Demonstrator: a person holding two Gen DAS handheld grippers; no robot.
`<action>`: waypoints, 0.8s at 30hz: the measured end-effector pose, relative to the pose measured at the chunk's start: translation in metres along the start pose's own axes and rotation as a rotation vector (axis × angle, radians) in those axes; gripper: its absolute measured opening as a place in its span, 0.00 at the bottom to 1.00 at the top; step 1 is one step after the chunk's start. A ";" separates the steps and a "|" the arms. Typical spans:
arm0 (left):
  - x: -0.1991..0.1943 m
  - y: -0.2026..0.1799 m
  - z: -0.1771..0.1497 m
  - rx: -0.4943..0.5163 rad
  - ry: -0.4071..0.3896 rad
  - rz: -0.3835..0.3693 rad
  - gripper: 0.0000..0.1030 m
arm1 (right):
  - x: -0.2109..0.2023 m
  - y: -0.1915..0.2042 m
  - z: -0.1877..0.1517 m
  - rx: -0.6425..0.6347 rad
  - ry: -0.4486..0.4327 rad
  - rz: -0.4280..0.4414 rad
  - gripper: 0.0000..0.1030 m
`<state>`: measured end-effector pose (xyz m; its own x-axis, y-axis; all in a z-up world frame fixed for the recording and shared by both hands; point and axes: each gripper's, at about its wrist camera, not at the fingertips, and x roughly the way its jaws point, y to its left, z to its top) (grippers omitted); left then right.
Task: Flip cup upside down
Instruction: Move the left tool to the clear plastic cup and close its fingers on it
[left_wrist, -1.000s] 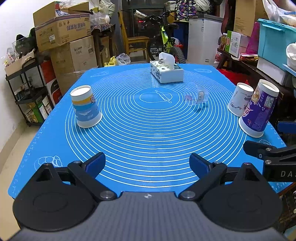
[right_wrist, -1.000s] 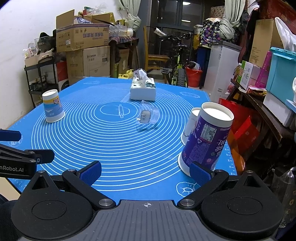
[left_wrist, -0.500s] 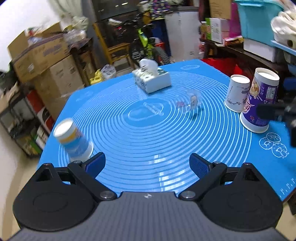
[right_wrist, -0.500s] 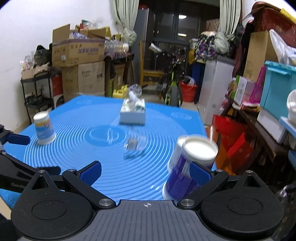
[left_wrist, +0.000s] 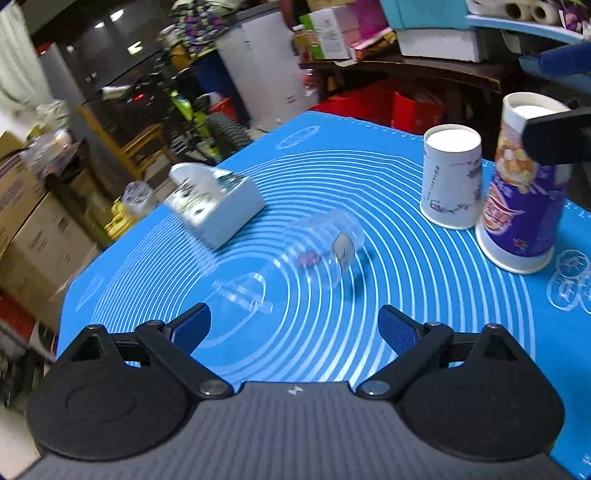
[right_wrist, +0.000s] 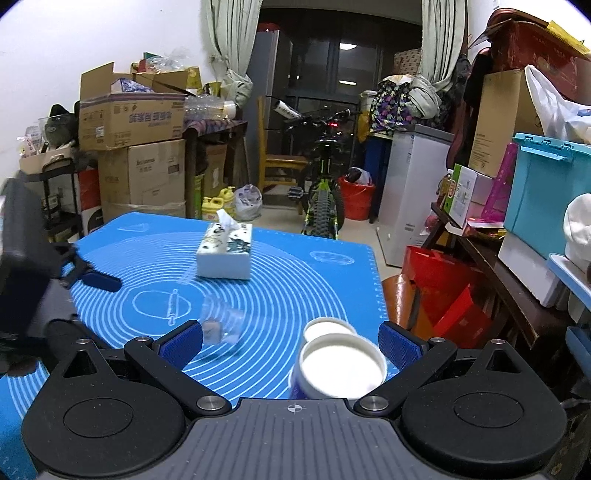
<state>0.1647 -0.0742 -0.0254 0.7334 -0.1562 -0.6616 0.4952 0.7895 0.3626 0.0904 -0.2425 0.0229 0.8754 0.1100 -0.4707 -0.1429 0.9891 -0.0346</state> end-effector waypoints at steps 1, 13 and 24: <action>0.007 0.001 0.003 0.004 -0.001 -0.017 0.94 | 0.002 -0.002 0.001 0.000 -0.001 -0.001 0.98; 0.058 -0.002 0.029 0.155 -0.040 -0.108 0.93 | 0.019 -0.011 0.001 0.006 0.022 0.015 0.98; 0.077 -0.002 0.035 0.128 0.006 -0.205 0.68 | 0.019 -0.011 0.000 0.010 0.021 0.013 0.98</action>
<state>0.2367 -0.1086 -0.0536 0.6088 -0.3012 -0.7339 0.6886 0.6600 0.3003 0.1083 -0.2515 0.0145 0.8634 0.1212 -0.4898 -0.1498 0.9885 -0.0195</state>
